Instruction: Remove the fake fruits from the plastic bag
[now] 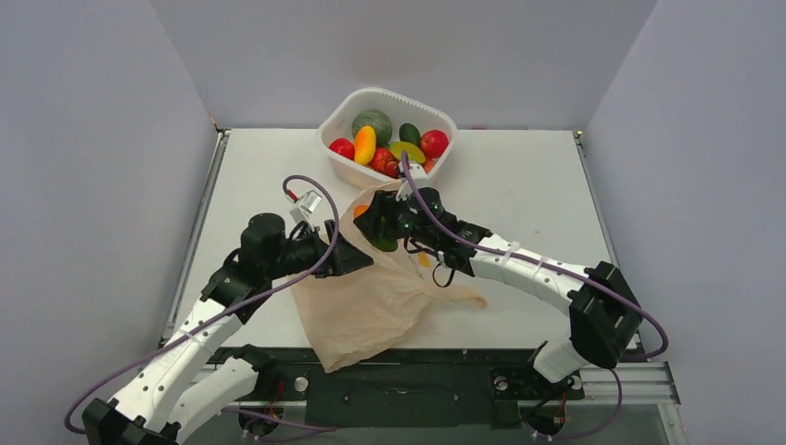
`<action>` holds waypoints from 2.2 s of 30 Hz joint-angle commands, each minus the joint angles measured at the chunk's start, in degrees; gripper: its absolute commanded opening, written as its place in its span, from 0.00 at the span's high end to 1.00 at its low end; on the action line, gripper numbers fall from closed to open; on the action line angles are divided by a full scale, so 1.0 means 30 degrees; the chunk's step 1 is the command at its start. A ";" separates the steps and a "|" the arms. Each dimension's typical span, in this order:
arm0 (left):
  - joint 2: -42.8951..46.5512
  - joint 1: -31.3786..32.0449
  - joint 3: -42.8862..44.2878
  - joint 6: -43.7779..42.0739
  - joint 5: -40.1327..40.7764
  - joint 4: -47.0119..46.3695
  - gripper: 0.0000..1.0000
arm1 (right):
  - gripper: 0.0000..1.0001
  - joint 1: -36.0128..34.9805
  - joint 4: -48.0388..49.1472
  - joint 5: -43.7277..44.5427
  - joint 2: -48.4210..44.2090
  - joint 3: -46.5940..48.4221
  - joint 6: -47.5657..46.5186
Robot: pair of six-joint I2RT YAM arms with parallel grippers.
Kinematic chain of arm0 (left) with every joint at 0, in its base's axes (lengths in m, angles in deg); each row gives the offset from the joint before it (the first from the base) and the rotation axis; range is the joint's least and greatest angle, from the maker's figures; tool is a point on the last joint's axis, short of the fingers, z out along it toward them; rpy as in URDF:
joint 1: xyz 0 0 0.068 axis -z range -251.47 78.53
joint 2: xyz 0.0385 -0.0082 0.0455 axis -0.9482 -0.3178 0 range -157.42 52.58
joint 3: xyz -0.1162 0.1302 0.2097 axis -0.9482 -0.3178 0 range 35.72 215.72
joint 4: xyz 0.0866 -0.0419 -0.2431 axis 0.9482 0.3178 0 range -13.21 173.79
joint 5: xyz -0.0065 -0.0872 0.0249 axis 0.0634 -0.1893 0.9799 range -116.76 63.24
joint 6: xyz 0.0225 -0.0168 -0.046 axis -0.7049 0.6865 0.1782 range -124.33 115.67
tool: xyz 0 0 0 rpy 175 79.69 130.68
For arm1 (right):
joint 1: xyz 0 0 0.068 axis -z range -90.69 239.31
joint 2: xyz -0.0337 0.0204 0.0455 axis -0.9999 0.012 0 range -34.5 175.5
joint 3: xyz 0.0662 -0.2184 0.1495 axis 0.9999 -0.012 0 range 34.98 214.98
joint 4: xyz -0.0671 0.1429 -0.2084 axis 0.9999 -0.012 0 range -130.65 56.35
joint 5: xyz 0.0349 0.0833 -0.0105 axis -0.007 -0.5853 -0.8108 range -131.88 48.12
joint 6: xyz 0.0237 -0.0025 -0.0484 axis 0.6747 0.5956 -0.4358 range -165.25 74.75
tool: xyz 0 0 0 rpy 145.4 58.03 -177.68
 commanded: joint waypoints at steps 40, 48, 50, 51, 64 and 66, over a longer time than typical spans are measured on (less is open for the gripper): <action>0.4432 -0.4125 0.4105 -0.5701 0.9222 1.2084 0.22 | 0.91 0.7157 -0.5542 0.2679 1.3282 2.0402 -0.5725; 0.5861 -0.4128 0.2807 -0.5852 0.9634 1.2239 0.22 | 0.80 0.7010 -0.4031 0.2698 1.5970 2.2403 -0.4837; 0.5898 -0.4114 0.2626 -0.5919 0.9584 1.2012 0.22 | 0.74 0.6887 -0.3768 0.2787 1.6368 2.2612 -0.4826; 0.5816 -0.4118 0.2601 -0.5953 0.9576 1.1974 0.22 | 0.71 0.6849 -0.3738 0.2801 1.6691 2.2725 -0.4840; 0.5564 -0.4119 0.2242 -0.6096 0.9250 1.1718 0.23 | 0.21 0.5320 -0.3141 0.5296 1.8197 2.4433 -0.6960; 0.5533 -0.4121 0.2223 -0.6111 0.9123 1.1708 0.23 | 0.16 0.5270 -0.3268 0.5520 1.8368 2.4785 -0.6988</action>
